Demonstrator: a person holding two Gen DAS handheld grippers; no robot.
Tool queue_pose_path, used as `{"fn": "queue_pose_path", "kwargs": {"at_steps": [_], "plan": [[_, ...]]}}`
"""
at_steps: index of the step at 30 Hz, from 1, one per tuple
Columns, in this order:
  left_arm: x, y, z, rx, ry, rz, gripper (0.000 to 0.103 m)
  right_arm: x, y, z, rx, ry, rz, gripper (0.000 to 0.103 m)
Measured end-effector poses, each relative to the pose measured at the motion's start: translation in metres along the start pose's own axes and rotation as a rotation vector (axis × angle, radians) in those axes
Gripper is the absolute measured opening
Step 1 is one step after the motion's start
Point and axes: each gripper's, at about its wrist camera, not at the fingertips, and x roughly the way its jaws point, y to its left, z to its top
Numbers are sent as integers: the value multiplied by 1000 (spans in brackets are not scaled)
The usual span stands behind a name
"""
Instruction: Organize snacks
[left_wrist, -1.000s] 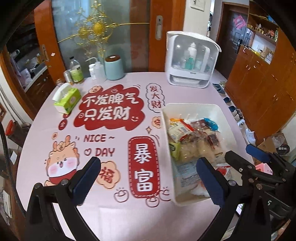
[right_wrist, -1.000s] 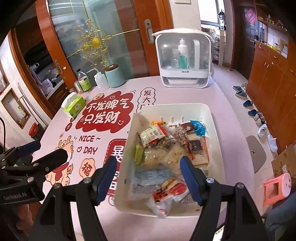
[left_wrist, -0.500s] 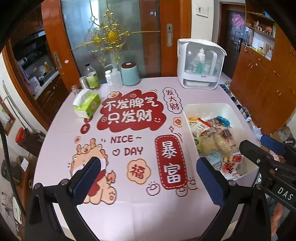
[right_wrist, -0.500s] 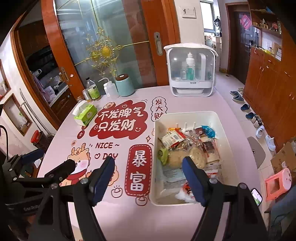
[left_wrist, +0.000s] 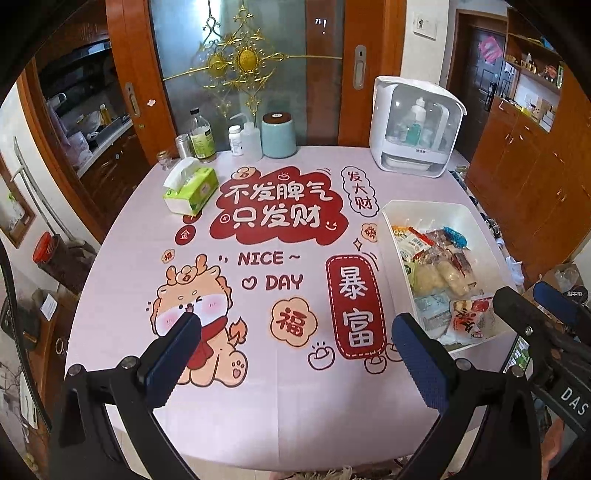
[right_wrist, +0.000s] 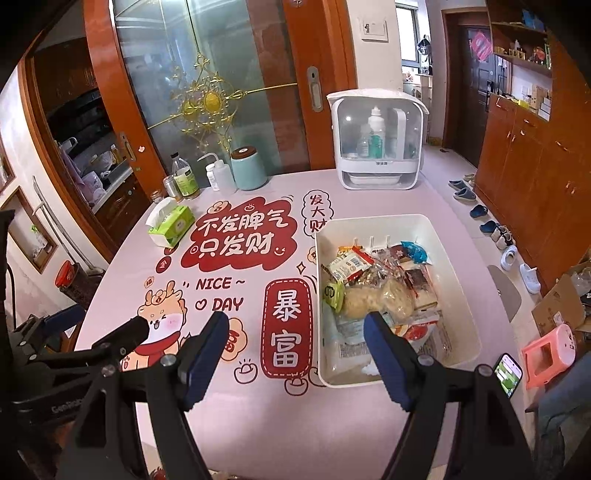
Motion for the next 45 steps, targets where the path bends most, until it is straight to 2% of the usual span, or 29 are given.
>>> {"fn": "queue_pose_path", "kwargs": {"at_steps": [30,45], "plan": [[-17,-13,-14,-3,-19,31,103,-11,-2,-12,-49,25,34,76],[-19,-15,-13,-3,-22,34,103,-4,-8,-12,-33,47,16,76]]}}
